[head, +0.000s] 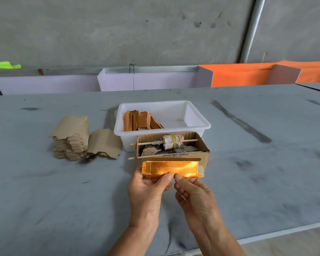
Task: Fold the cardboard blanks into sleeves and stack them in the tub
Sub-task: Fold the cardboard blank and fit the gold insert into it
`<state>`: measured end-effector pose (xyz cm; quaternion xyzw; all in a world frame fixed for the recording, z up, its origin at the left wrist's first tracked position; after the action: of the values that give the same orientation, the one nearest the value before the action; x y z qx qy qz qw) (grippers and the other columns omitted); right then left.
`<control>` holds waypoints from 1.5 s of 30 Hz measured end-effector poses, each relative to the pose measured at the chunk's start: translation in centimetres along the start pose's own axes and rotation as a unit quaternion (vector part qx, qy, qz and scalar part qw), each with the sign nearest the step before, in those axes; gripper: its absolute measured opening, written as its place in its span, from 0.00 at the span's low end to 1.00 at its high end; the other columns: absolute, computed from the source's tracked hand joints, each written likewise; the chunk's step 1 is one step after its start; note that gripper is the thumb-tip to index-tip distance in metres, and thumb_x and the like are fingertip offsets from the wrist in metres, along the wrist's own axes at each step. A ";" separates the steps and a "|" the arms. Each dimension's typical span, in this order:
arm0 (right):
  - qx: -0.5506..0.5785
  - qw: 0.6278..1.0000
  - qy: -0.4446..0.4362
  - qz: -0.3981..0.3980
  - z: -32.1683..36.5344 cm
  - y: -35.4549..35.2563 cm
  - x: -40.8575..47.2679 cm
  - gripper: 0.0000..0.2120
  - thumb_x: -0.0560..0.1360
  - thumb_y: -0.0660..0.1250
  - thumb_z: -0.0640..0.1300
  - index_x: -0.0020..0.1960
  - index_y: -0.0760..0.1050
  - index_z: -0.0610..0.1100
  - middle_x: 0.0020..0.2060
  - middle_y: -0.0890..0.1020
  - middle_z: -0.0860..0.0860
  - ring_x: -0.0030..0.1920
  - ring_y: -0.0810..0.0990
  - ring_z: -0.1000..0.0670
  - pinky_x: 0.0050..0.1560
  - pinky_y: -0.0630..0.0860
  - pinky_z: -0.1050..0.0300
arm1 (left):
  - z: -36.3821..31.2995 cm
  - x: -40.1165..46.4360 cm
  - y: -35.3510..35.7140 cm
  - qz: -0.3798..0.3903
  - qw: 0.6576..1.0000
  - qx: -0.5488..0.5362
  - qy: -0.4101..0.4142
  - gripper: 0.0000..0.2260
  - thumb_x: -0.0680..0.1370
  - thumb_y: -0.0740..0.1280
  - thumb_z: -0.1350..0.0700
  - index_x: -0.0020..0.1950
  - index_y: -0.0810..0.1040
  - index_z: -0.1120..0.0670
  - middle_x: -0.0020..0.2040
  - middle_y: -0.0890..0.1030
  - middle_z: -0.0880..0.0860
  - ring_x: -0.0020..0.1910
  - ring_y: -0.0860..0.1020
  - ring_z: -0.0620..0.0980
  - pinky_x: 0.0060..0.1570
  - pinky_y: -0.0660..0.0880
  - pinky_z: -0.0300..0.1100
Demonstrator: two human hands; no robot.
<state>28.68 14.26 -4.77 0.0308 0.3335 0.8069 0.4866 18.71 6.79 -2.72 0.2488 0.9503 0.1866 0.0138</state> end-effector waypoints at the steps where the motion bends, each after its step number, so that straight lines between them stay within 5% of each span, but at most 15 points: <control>1: -0.005 1.000 0.002 0.003 0.0 -0.1 0.0 0.07 0.61 0.73 0.37 0.30 0.76 0.44 0.28 0.78 0.48 0.30 0.75 0.53 0.36 0.70 0.59 | -0.1 0.0 -0.1 0.001 1.000 0.006 0.002 0.14 0.65 0.74 0.71 0.47 0.77 0.60 0.31 0.83 0.55 0.27 0.80 0.49 0.28 0.76 0.36; 9: -0.025 1.000 0.002 -0.007 0.6 -1.2 0.2 0.08 0.76 0.65 0.40 0.40 0.79 0.41 0.34 0.83 0.46 0.35 0.78 0.52 0.39 0.71 0.57 | 0.0 0.0 -0.3 0.021 1.000 -0.001 -0.023 0.07 0.70 0.71 0.69 0.45 0.78 0.60 0.32 0.83 0.58 0.26 0.79 0.51 0.29 0.77 0.40; 15: 0.026 1.000 0.002 0.001 0.4 -1.5 0.4 0.06 0.75 0.65 0.41 0.40 0.77 0.43 0.35 0.82 0.48 0.32 0.80 0.52 0.33 0.74 0.60 | 0.9 0.0 -0.7 0.050 0.995 -0.034 -0.082 0.05 0.77 0.64 0.62 0.46 0.78 0.62 0.37 0.83 0.61 0.30 0.81 0.55 0.29 0.77 0.40; 23: 0.064 0.995 -0.048 0.061 1.4 -1.9 0.8 0.07 0.70 0.65 0.40 0.35 0.80 0.46 0.37 0.84 0.45 0.35 0.83 0.50 0.34 0.79 0.61 | 0.5 0.7 0.1 0.113 0.977 -0.061 -0.173 0.10 0.65 0.72 0.53 0.41 0.79 0.57 0.38 0.82 0.61 0.32 0.81 0.54 0.29 0.78 0.41; 32: 0.099 0.994 0.015 0.049 0.3 -1.9 0.3 0.06 0.67 0.67 0.37 0.42 0.79 0.36 0.39 0.84 0.40 0.38 0.85 0.46 0.35 0.81 0.60 | 0.5 0.2 -0.4 0.104 0.989 0.060 -0.085 0.03 0.64 0.75 0.61 0.31 0.84 0.56 0.36 0.83 0.53 0.39 0.80 0.49 0.47 0.76 0.41; 37: 0.058 0.996 0.036 0.053 -0.5 -2.0 -0.2 0.07 0.65 0.68 0.34 0.42 0.80 0.34 0.40 0.84 0.39 0.38 0.85 0.46 0.34 0.81 0.61 | 0.2 0.6 -0.5 0.114 0.984 0.128 -0.048 0.10 0.69 0.73 0.62 0.27 0.83 0.56 0.38 0.83 0.45 0.38 0.79 0.37 0.38 0.70 0.26; 45: 0.028 0.997 0.035 0.055 -0.9 -1.7 -0.2 0.06 0.64 0.68 0.34 0.39 0.84 0.36 0.38 0.84 0.40 0.35 0.84 0.49 0.33 0.80 0.63 | 0.7 1.1 -0.6 0.103 0.975 0.169 -0.099 0.09 0.68 0.73 0.70 0.37 0.81 0.56 0.29 0.82 0.50 0.29 0.79 0.41 0.30 0.73 0.30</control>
<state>29.74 14.10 -6.35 0.0341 0.3710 0.8231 0.4286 17.54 7.08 -3.50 0.3616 0.9312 -0.0018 0.0462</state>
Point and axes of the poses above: each hand's wrist, its own x-axis towards the middle knuckle, its own y-axis out of the palm, z = x × y, the point moved 6 cm from there along x, towards the middle knuckle
